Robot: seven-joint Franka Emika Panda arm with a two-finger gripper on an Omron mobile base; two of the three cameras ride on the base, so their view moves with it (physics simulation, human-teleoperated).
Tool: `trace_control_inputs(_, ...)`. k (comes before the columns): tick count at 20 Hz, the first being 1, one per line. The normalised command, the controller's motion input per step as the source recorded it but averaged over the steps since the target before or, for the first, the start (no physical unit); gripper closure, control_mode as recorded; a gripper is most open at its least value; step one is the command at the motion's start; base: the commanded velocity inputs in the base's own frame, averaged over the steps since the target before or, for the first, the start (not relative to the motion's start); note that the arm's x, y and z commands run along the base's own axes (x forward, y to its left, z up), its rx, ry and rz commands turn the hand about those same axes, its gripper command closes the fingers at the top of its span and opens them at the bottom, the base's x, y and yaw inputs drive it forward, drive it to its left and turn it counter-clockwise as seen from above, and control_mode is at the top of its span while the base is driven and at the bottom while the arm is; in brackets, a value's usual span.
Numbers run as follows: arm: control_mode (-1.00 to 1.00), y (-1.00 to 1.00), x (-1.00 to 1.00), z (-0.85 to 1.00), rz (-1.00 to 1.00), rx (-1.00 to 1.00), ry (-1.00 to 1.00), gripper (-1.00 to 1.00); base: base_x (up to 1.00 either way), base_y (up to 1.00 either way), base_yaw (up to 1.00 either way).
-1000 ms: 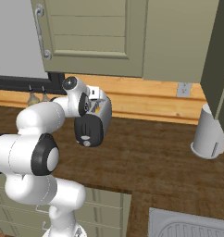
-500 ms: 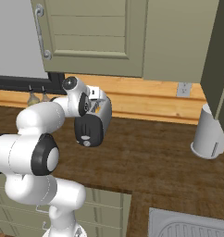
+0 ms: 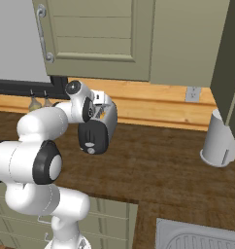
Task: Start the toaster. Once the lever pops up, take the bread to the plate on the dining counter.
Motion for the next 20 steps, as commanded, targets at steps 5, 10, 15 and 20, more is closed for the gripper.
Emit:
trace_control_inputs(5,-1.0,0.0,0.0,0.0,0.0,0.0,0.0,-1.0,0.0,0.0,0.0)
trace_control_inputs(10,-1.0,0.0,0.0,0.0,0.0,0.0,0.0,-1.0,0.0,0.0,0.0)
trace_control_inputs(15,-1.0,0.0,0.0,0.0,0.0,0.0,0.0,-1.0,0.0,0.0,0.0)
trace_control_inputs(20,-1.0,0.0,0.0,0.0,0.0,0.0,0.0,-1.0,0.0,0.0,0.0)
